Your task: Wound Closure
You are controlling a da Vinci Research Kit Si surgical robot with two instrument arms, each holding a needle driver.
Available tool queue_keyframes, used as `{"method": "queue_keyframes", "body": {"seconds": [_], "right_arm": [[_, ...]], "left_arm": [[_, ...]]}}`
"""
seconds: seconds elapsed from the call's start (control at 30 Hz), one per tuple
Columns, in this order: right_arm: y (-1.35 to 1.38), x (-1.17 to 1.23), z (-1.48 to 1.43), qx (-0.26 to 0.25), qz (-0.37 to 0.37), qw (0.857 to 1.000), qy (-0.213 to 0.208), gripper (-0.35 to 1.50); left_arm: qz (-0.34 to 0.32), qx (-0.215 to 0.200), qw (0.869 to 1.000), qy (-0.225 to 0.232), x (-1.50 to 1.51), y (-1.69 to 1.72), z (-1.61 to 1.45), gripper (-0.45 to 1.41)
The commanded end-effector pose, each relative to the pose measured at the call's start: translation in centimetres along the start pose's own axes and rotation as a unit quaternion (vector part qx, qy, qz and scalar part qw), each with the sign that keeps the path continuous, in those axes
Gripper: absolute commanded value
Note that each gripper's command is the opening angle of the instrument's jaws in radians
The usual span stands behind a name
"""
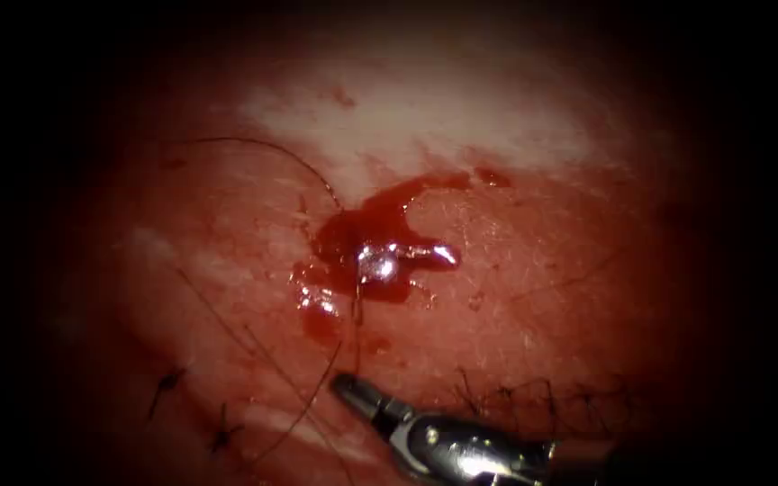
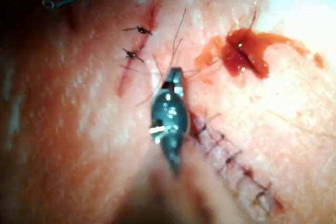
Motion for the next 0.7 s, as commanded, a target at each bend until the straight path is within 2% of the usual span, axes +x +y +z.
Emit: {"method": "queue_keyframes", "body": {"seconds": [0.03,0.17,0.27,0.43,0.53,0.7], "right_arm": [[-0.07,-0.09,0.04,0.003,0.0,1.0,-0.001,-0.35],[-0.08,-0.09,0.04,0.003,0.0,1.0,-0.001,-0.35],[-0.09,-0.09,0.04,0.005,0.0,1.0,-0.001,-0.35],[-0.1,-0.09,0.04,0.007,0.0,1.0,-0.001,-0.35],[-0.1,-0.09,0.04,0.007,0.0,1.0,-0.001,-0.35],[-0.11,-0.09,0.05,0.006,0.0,1.0,-0.001,-0.35]], "left_arm": [[0.005,-0.015,1.0,-0.01,-0.11,0.13,0.1,1.18],[-0.003,-0.041,0.999,-0.03,-0.23,0.28,0.13,1.14],[-0.021,-0.036,0.998,-0.056,-0.39,0.44,0.19,1.13],[-0.008,-0.04,0.99,-0.137,-0.8,0.8,0.38,1.11],[0.003,-0.045,0.984,-0.172,-0.98,0.9,0.45,1.11],[0.014,-0.047,0.977,-0.206,-1.2,0.92,0.59,0.98]]}}
